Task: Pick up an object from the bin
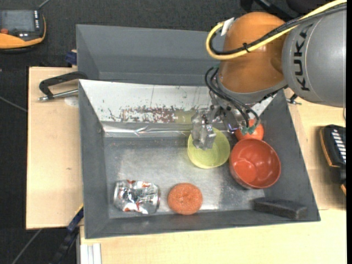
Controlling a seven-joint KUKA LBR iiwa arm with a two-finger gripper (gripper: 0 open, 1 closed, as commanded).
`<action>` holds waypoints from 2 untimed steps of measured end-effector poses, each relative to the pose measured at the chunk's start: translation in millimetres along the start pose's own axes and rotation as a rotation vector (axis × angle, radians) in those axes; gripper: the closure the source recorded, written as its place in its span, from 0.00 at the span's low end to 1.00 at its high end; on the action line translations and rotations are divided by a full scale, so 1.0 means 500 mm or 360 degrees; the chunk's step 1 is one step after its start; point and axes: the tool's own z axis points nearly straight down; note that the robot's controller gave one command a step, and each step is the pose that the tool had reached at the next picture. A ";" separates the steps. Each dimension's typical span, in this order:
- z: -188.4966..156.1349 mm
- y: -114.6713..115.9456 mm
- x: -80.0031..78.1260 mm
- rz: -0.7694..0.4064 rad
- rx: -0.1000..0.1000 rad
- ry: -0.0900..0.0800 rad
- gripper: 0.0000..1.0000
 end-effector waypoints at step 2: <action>0.103 -0.073 -0.008 -0.0303 0.0000 -0.0009 0.00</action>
Offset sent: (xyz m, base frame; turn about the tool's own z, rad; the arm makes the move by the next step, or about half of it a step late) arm 0.0000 0.0000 0.0000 0.0000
